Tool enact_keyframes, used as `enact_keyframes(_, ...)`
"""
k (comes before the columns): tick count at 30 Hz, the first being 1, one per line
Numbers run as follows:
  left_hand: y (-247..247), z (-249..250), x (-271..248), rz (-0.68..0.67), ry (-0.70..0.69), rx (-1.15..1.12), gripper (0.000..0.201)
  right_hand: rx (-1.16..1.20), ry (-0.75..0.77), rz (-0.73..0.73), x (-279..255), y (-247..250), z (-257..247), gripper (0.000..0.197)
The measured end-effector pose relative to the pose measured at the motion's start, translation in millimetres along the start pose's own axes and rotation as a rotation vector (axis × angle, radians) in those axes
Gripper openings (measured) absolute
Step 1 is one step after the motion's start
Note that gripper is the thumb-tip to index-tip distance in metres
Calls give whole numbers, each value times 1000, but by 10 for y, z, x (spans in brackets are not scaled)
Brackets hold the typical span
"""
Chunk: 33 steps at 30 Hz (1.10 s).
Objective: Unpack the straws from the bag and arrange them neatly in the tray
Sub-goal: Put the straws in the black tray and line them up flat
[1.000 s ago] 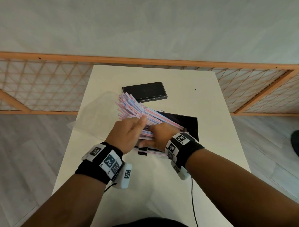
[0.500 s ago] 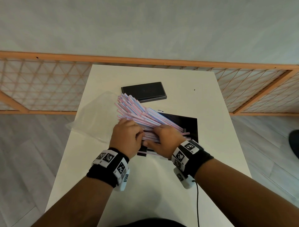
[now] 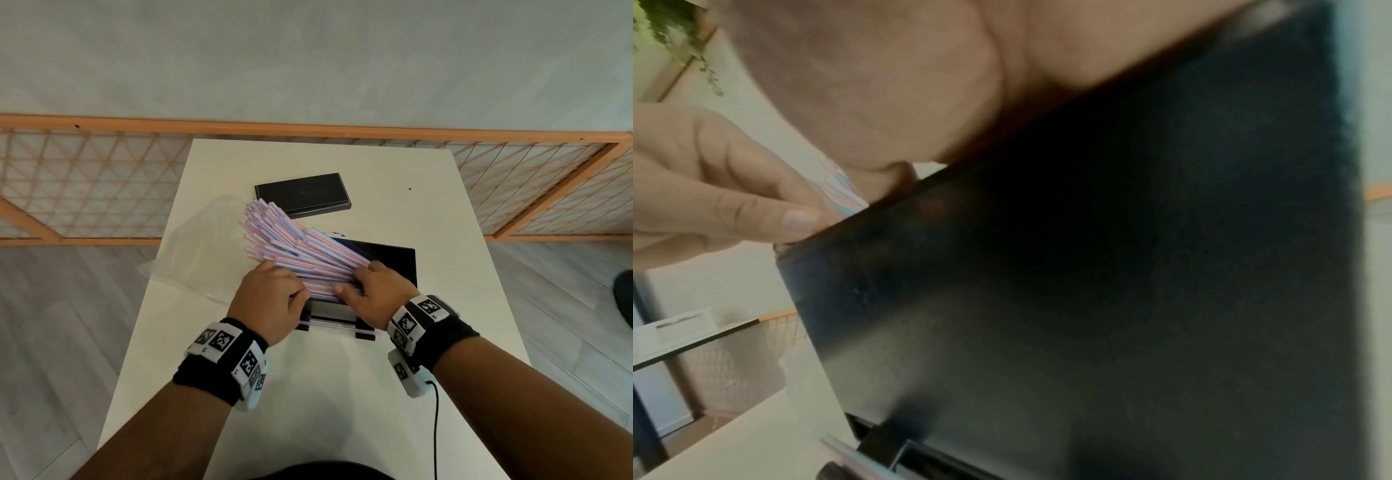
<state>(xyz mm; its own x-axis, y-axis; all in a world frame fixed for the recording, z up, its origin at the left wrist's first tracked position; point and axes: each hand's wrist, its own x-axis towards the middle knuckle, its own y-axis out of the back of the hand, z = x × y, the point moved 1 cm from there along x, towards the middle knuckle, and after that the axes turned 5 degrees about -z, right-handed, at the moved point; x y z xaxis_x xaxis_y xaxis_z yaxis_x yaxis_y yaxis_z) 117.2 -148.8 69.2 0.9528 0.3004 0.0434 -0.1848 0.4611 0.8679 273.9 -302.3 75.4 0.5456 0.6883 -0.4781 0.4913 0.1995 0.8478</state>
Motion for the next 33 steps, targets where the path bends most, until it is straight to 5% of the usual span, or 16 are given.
enact_keyframes(8, -9, -20, -3, 17, 2, -23, 45, -31, 39, -32, -22, 18, -4, 70)
enact_keyframes(12, 6, -17, -1, 48, 8, -8, 24, -36, 87, -66, -56, 30, -3, 102)
enact_keyframes(17, 55, -43, -42, 178, 34, 21, 5, -40, 70, -36, -51, 7, -7, 96)
enact_keyframes(19, 103, -61, -58, 271, 158, -14, 18, -28, 55, -45, -43, 2, -5, 93)
enact_keyframes(24, 176, -42, -102, 387, 488, -186, 88, -20, 17, -44, -13, 0, -21, 93)
enact_keyframes(26, 171, -95, -63, 316, 622, -307, 104, 5, -15, -23, -4, 11, -26, 85)
enact_keyframes(28, 164, -134, -1, 110, 755, -421, 86, 34, -57, 15, 17, 39, -31, 71)
enact_keyframes(30, 163, -139, 42, -16, 741, -394, 59, 44, -74, 60, 33, 96, -50, 61)
enact_keyframes(33, 180, -82, 98, 13, 669, -364, 58, 22, -57, 40, 27, 306, -109, 49)
